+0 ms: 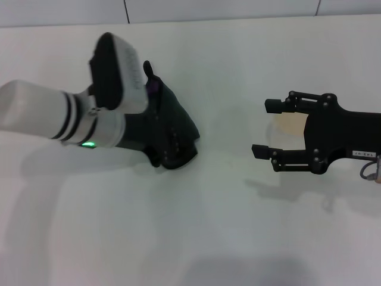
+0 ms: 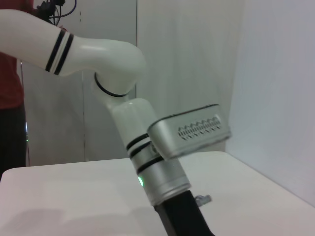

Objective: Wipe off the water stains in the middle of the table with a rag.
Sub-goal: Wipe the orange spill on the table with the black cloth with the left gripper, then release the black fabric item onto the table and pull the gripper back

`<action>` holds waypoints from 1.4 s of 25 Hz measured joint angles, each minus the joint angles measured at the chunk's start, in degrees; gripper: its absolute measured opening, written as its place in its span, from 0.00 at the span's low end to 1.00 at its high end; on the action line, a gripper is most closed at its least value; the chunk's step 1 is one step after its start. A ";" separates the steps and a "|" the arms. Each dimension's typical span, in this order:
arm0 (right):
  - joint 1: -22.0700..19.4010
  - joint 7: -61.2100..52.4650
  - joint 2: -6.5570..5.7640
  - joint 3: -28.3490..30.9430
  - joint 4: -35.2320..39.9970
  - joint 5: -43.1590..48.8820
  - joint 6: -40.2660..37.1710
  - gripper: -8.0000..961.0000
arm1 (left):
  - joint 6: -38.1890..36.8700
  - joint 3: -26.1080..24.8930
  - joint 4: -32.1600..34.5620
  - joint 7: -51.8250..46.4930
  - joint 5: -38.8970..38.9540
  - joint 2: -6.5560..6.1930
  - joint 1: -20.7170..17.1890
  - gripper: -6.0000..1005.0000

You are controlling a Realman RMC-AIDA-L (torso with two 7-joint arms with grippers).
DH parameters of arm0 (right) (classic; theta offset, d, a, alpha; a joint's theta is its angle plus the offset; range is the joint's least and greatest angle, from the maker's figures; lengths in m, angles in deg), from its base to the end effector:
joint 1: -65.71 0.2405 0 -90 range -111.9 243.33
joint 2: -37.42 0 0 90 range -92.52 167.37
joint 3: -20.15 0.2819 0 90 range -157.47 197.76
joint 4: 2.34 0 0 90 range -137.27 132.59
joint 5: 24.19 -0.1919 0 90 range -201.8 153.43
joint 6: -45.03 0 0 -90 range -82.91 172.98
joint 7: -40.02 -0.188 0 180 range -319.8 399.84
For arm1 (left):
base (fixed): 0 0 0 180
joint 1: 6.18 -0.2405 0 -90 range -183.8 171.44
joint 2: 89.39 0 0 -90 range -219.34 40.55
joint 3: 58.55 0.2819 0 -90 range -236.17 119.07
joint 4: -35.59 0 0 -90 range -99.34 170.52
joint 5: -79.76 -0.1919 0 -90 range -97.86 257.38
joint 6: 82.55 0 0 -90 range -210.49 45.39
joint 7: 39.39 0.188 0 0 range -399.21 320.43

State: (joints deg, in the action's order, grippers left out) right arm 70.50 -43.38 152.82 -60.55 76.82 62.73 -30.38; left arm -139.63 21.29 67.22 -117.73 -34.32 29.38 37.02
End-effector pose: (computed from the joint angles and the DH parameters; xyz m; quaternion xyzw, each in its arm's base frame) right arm 0.2034 0.2810 -0.0230 -0.9535 0.0446 0.2328 0.1860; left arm -0.2337 0.3886 -0.1409 -0.9927 -0.0171 0.0269 0.1165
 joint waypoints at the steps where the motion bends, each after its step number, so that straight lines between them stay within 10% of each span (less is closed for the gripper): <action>1: 0.05 0.00 -0.02 -0.03 -0.07 0.00 0.00 0.83 | -0.68 -0.64 0.75 0.07 -0.03 -0.13 -0.97 0.10; 25: -0.08 -0.01 -0.09 -0.34 -0.15 -0.13 -0.17 0.83 | -5.37 -4.55 11.67 -0.54 0.95 -0.15 -14.27 0.11; 35: 0.31 0.00 -0.09 -0.38 -0.14 -0.17 0.30 0.83 | -13.96 -15.73 12.25 -0.59 0.70 -0.39 -14.46 0.12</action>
State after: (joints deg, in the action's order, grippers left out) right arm 70.81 -43.39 152.73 -60.93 76.68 62.56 -30.08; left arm -153.59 5.55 79.47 -118.32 -33.62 28.99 22.56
